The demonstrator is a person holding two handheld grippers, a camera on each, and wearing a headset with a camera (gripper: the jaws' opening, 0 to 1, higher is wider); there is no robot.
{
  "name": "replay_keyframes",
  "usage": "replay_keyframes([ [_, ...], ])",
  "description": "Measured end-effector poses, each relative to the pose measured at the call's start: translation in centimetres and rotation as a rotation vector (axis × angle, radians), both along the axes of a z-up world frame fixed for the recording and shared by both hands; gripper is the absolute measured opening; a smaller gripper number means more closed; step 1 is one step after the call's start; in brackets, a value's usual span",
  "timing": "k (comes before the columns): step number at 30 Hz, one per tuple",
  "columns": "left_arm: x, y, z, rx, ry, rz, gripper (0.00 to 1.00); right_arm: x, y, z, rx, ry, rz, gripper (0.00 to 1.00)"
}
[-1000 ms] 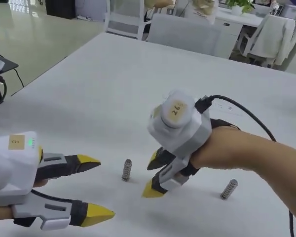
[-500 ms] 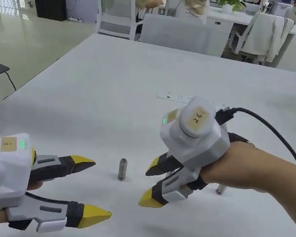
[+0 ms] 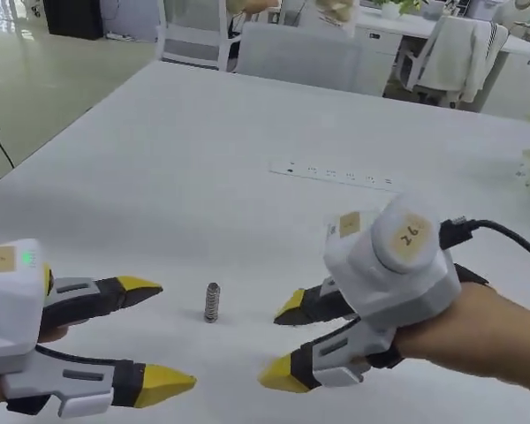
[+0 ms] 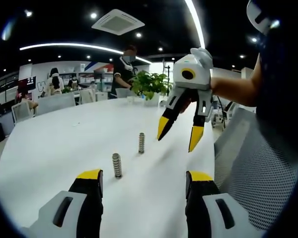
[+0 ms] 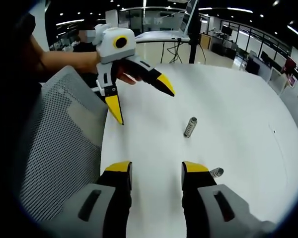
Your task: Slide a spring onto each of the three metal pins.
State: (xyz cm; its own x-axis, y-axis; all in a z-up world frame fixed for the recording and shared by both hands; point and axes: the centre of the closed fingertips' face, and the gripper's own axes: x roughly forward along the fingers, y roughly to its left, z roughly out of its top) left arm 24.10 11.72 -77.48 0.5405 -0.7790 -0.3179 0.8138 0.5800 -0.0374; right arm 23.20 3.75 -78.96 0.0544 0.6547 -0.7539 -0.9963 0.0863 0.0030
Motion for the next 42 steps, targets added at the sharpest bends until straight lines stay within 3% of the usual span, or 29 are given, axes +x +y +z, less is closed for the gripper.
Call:
replay_keyframes([
  [10,-0.2,0.1,0.1,0.002,0.004,0.007,0.64,-0.4,-2.5,0.5,0.043,-0.008,-0.069,0.41],
  [26,-0.3,0.2,0.6,0.005,0.005,0.02,0.66,0.1,-8.1,2.2,0.169,-0.018,-0.228,0.45],
  [42,-0.6,0.4,0.6,0.007,0.014,0.034,0.67,1.9,-13.3,3.4,0.283,-0.1,-0.372,0.51],
])
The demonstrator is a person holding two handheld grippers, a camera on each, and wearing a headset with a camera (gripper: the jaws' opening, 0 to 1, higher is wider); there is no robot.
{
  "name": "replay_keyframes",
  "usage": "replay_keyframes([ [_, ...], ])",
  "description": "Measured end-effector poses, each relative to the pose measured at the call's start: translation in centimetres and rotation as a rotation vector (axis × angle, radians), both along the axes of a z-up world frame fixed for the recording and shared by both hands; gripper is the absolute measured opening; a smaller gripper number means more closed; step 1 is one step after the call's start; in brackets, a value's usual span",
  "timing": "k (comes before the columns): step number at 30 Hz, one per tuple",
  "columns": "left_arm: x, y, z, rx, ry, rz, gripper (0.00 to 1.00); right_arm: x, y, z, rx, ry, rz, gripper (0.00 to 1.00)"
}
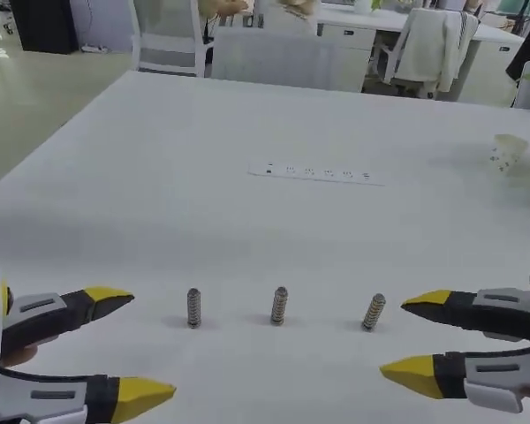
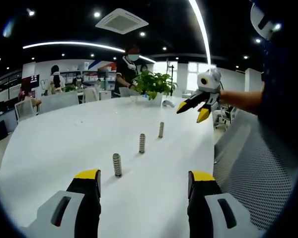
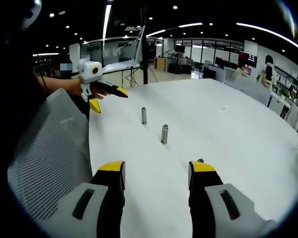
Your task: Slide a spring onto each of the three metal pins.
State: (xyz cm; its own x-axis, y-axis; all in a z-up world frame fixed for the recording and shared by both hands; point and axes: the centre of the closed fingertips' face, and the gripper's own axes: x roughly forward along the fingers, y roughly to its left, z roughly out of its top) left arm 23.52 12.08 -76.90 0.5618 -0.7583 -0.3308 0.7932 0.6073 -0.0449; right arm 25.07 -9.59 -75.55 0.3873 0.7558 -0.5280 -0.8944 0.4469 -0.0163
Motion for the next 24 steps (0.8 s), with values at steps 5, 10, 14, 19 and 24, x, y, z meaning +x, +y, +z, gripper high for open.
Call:
replay_keyframes([
  [5,-0.1,0.1,0.0,0.002,0.003,0.005,0.67,0.3,-1.3,-0.4,0.015,-0.01,-0.032,0.55],
  [10,-0.2,0.1,-0.2,0.004,0.008,0.01,0.68,0.5,-2.0,-0.8,0.038,-0.024,-0.045,0.6],
  [14,-0.2,0.3,-0.4,0.001,0.012,0.018,0.68,0.5,-2.3,-1.0,0.057,-0.029,-0.059,0.68],
  [19,-0.2,0.4,-0.6,-0.003,0.017,0.028,0.69,0.6,-2.7,-1.7,0.074,-0.022,-0.073,0.77],
  [24,-0.1,0.4,-0.8,-0.005,0.018,0.032,0.7,0.8,-3.0,-2.3,0.088,-0.019,-0.09,0.83],
])
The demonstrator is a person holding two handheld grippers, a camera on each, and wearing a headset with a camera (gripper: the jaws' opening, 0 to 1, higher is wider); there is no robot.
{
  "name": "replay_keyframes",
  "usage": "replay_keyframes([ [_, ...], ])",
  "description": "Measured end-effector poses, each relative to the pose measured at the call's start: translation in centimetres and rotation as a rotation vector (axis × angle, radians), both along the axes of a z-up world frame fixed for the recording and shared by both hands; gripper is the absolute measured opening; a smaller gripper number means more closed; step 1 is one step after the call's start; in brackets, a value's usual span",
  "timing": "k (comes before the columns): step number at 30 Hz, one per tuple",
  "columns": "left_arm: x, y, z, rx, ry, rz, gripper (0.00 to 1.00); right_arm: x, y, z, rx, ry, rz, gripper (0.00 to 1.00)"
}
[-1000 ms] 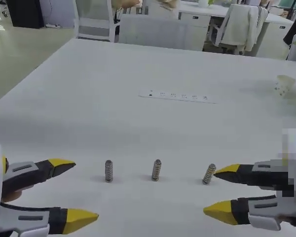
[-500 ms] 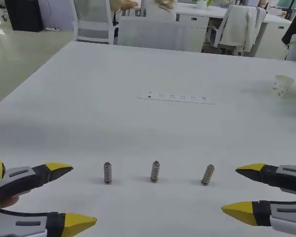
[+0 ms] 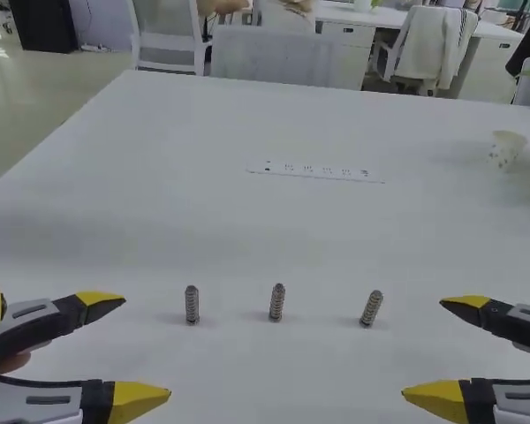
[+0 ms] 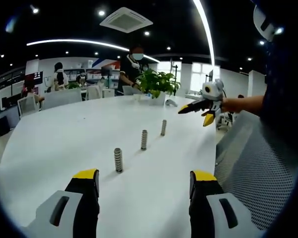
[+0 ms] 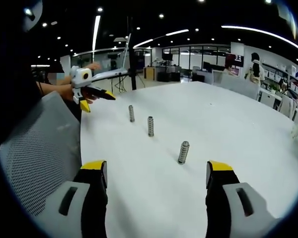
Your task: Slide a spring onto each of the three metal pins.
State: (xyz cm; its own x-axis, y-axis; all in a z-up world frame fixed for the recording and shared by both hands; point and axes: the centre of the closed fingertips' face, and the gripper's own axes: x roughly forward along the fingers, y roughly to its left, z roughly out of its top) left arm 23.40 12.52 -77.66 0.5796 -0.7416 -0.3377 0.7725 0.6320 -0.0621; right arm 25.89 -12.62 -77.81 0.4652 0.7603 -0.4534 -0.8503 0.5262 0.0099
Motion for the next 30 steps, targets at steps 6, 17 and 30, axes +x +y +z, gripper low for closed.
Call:
replay_keyframes([
  [6,0.14,0.02,-0.14,-0.001,0.002,0.003,0.71,-0.11,-0.08,-0.54,0.016,0.005,0.002,0.91],
  [17,0.08,0.03,-0.5,-0.004,0.012,0.01,0.74,-0.08,0.3,-0.44,0.023,-0.028,0.012,0.98],
  [30,0.14,-0.04,-0.87,0.008,0.025,0.011,0.74,0.33,0.29,-0.48,0.03,-0.03,0.004,0.99],
])
